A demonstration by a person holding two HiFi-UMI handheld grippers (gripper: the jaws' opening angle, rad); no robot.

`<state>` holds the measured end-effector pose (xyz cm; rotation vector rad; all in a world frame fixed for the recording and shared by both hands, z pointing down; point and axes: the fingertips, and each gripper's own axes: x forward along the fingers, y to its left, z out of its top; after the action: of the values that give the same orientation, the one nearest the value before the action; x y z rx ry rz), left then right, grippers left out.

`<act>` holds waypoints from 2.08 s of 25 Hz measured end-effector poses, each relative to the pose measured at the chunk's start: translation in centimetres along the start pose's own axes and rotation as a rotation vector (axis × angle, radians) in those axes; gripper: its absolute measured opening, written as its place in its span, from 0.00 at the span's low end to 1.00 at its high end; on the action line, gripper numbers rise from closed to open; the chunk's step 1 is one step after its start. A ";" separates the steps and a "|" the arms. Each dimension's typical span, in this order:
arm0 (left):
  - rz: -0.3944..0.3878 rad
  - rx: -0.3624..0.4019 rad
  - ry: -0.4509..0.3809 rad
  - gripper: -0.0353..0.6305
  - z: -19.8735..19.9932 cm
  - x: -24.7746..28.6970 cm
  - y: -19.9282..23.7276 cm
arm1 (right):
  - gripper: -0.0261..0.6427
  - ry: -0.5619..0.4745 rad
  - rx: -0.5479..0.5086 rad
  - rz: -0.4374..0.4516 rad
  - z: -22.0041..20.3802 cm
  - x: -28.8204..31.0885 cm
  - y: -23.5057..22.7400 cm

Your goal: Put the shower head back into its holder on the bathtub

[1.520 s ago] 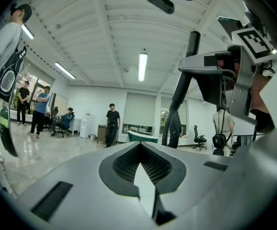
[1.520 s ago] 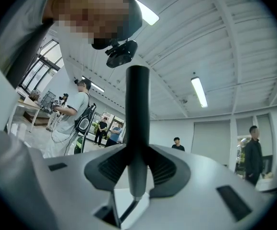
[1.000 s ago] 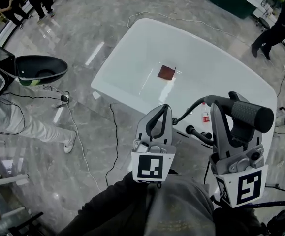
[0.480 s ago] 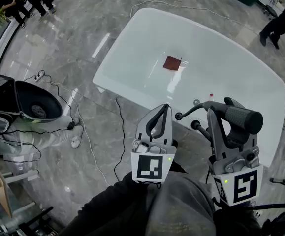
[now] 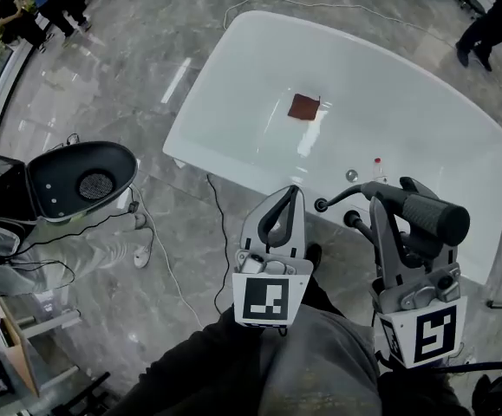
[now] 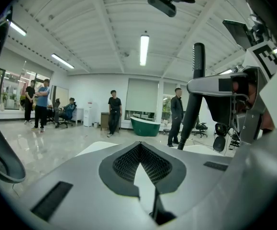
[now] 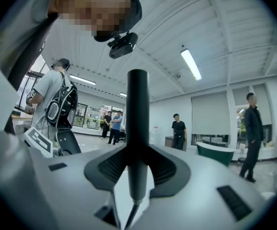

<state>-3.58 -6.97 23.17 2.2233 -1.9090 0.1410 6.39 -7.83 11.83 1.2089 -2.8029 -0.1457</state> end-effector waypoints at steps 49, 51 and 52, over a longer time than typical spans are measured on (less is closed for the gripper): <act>-0.174 -0.023 0.100 0.06 -5.3 4.5 1.8 | 0.25 0.165 0.116 -0.176 -10.2 1.9 0.6; -0.177 -0.023 0.103 0.06 -5.8 4.9 1.9 | 0.25 0.172 0.121 -0.179 -10.9 2.1 0.6; -0.177 -0.024 0.105 0.06 -6.0 5.1 2.0 | 0.25 0.177 0.124 -0.180 -11.3 2.1 0.5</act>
<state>-4.35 -10.88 30.29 2.3069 -1.6436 0.2011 5.85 -9.63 23.23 1.4250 -2.5826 0.1198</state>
